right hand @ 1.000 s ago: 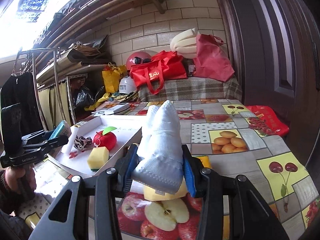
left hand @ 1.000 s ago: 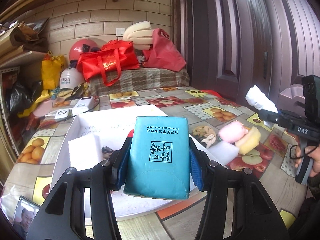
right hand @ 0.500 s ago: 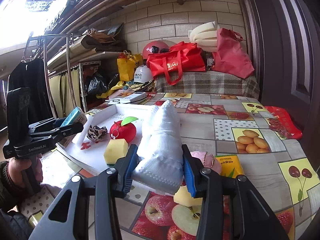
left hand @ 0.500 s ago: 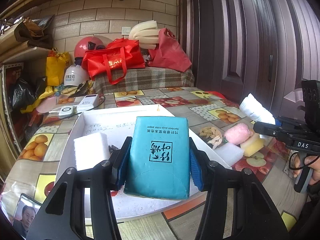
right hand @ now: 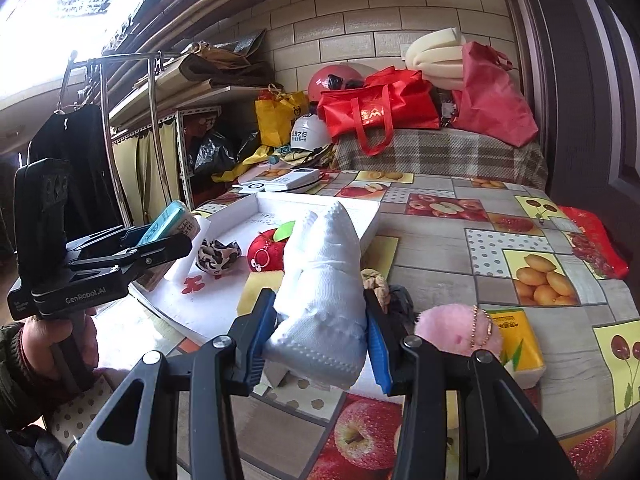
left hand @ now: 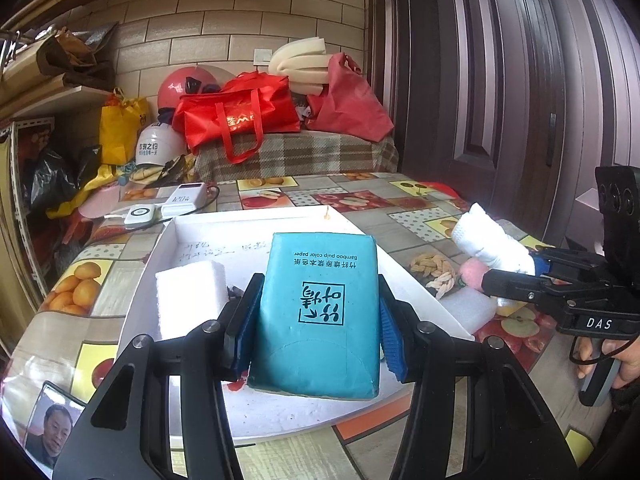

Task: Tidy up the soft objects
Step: 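Carry the tissue pack and sock into the white box while both tools open to release, then withdraw both open tools from the box back toward the table items, then grasp the pale yellow sponge with the right tool while the left tool reaches the white foam sheet, then grasp the white foam sheet with the left tool while the right tool holds the sponge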

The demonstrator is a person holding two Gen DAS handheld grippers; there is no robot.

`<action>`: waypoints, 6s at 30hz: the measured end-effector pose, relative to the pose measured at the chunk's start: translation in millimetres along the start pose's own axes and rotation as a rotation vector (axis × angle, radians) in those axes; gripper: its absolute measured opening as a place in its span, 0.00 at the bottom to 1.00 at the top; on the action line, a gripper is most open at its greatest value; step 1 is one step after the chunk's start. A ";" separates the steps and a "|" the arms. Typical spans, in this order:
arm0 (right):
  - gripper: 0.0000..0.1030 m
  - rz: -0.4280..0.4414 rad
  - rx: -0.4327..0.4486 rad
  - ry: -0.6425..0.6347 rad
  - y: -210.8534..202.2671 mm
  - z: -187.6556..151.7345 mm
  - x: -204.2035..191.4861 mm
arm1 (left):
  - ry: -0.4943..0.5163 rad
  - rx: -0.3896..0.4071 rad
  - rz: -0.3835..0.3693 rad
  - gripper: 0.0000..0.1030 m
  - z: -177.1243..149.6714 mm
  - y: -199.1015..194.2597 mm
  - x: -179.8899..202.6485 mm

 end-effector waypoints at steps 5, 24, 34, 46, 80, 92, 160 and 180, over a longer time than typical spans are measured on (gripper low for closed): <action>0.41 0.044 -0.030 -0.004 16.9 -0.5 -14.5 | -0.017 -0.004 0.014 0.50 0.8 2.3 -7.0; 0.41 0.142 -0.153 -0.126 72.5 1.3 -65.6 | -0.145 -0.079 0.045 0.50 0.6 25.5 -50.2; 0.41 0.184 -0.220 -0.034 93.8 0.2 -58.7 | -0.190 -0.109 0.043 0.50 -0.9 31.7 -59.8; 0.41 -0.001 -0.214 0.077 116.5 12.9 -22.5 | -0.191 -0.109 0.046 0.50 0.3 31.3 -60.7; 0.94 -0.078 -0.090 -0.019 101.5 26.4 -33.6 | -0.115 0.009 0.234 1.00 15.7 30.8 -57.7; 1.00 -0.077 -0.077 -0.027 98.2 28.0 -34.7 | -0.124 0.011 0.232 1.00 15.7 28.9 -59.5; 0.52 -0.231 -0.243 0.087 -54.1 -46.7 146.3 | 0.298 -0.176 -0.446 1.00 -8.5 23.3 165.9; 0.52 -0.132 -0.182 0.181 -53.9 -41.0 153.9 | 0.323 -0.486 -0.441 0.99 -35.5 61.4 211.9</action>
Point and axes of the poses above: each gripper's, at about its wrist camera, not at the fingertips, and y roughly the way its jaws point, x to its right, z to its top, the point moved 6 cm from there along y, roughly the way its jaws point, and after that the axes turned 4 degrees about z, right-handed, at the moved point
